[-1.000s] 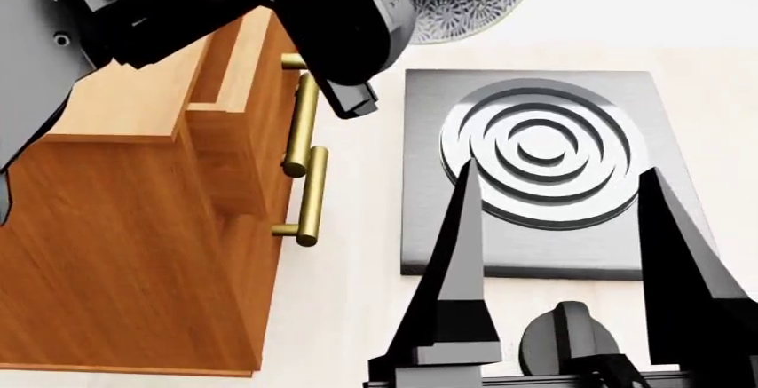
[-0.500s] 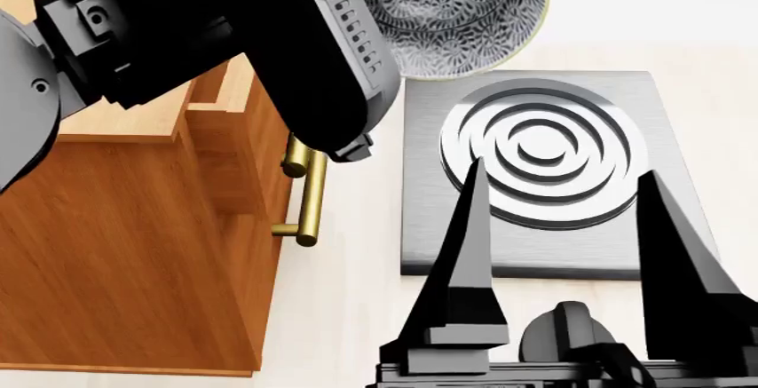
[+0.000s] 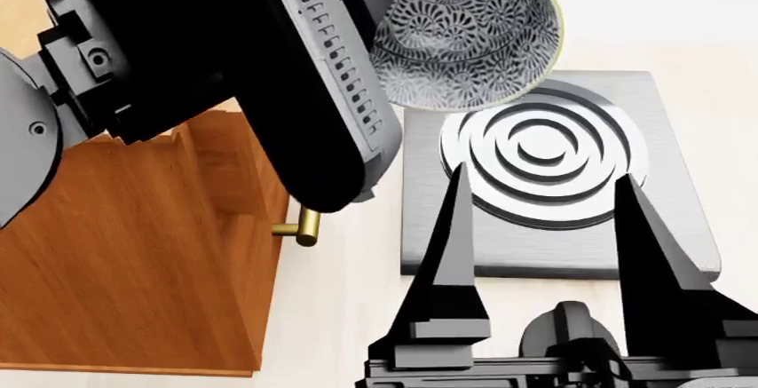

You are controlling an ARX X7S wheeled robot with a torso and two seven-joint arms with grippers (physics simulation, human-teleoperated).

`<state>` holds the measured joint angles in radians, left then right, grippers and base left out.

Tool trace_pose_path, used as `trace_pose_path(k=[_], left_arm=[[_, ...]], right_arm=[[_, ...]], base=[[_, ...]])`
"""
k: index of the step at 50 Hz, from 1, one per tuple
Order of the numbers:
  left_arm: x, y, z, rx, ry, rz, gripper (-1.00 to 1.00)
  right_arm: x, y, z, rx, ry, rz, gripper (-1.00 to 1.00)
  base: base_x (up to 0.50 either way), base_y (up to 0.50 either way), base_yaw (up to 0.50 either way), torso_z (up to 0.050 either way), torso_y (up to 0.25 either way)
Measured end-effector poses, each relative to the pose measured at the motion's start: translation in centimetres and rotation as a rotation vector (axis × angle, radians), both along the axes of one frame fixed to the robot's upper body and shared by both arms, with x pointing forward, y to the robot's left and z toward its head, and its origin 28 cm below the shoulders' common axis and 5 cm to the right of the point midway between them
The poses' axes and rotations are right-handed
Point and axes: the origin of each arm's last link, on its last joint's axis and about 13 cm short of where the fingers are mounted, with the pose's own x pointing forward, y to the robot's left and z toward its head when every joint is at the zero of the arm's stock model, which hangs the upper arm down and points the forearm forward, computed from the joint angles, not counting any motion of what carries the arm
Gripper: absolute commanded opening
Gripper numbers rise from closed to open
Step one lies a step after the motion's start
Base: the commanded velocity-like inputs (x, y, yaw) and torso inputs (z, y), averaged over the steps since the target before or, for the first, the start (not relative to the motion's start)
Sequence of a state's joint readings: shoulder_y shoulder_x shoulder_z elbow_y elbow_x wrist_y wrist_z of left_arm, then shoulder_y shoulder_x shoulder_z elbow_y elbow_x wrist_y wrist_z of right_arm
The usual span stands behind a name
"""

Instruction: Pick the akita bowl on the wooden cabinet and place it on the plate.

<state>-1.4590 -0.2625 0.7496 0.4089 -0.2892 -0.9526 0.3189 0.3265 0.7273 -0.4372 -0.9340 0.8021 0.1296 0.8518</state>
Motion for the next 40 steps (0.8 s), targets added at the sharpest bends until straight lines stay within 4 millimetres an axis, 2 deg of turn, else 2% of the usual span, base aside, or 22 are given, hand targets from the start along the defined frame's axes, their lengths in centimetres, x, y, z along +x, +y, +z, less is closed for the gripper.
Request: trace_pose_path(k=[40], left_arm=[[-2.3, 0.3, -1.7, 0.017, 0.027, -0.077, -1.0]], right_arm=[[0.2, -0.1, -0.1, -0.001, 0.008, -0.012, 1.0]], base=[[0.0, 0.0, 0.0, 0.0, 0.001]])
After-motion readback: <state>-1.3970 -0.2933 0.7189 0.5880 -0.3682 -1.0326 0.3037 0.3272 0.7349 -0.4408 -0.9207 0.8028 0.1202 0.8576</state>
